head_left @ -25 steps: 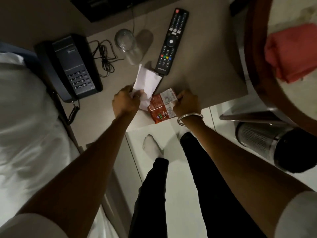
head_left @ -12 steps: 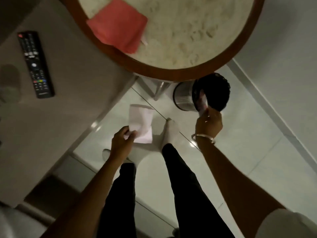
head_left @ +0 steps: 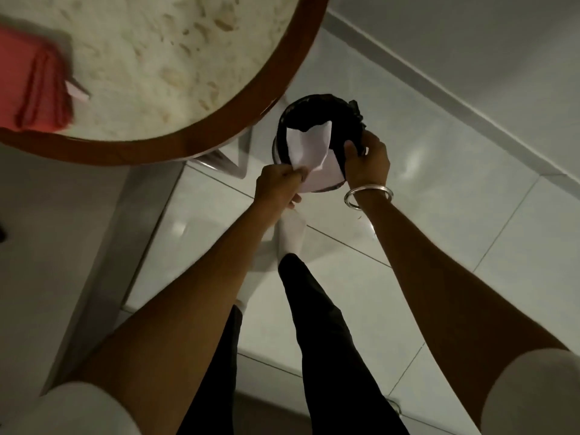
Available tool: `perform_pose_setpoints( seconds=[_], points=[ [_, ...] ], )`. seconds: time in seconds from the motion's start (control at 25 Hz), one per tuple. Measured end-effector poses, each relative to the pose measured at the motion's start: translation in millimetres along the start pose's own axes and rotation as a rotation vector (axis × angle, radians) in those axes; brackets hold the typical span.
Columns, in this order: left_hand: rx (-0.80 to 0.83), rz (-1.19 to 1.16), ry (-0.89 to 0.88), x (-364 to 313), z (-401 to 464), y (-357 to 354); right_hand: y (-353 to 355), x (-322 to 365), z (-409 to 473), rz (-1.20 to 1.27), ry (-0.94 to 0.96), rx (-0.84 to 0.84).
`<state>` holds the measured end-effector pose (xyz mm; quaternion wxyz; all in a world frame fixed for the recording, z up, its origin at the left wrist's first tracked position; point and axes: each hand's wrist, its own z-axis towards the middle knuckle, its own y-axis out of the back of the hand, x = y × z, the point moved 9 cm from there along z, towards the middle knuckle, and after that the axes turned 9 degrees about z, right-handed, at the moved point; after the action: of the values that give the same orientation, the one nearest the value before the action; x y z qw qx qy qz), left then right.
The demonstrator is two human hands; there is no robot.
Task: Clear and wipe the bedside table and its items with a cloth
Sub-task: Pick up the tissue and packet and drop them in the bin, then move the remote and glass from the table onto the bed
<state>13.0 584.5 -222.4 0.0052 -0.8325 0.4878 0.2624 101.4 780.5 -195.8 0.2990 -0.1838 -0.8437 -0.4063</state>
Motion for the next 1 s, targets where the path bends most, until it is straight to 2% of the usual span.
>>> perform_pose_setpoints(
  seconds=[0.12,0.2,0.28,0.44,0.52,0.68,0.76,1.0],
  points=[
    [0.022,-0.041,0.147,-22.0,24.0,-13.5,23.4,-7.7,-2.2,0.082,0.039,-0.112],
    [0.044,-0.143,0.174,-30.8,35.8,-15.9,24.4,-12.8,-7.8,0.089,0.072,-0.131],
    [-0.002,-0.14,0.177,-28.1,38.0,-8.8,16.0,-17.0,-14.3,0.069,0.087,-0.12],
    [-0.158,0.223,-0.056,8.0,-3.5,27.0,-27.5,-7.6,-52.6,-0.036,0.162,0.033],
    [-0.223,0.264,-0.065,61.7,-38.5,54.6,-62.8,7.8,-84.0,-0.101,0.253,0.163],
    [-0.56,0.316,-0.075,167.4,-100.0,146.4,-155.8,47.3,-158.6,-0.257,0.486,0.445],
    [-0.715,0.356,-0.073,209.4,-123.9,200.1,-207.6,77.0,-204.2,-0.303,0.621,0.53],
    [-1.114,0.471,-0.025,291.3,-185.9,368.4,-382.0,196.5,-342.5,-0.412,0.98,0.644]
  ],
)
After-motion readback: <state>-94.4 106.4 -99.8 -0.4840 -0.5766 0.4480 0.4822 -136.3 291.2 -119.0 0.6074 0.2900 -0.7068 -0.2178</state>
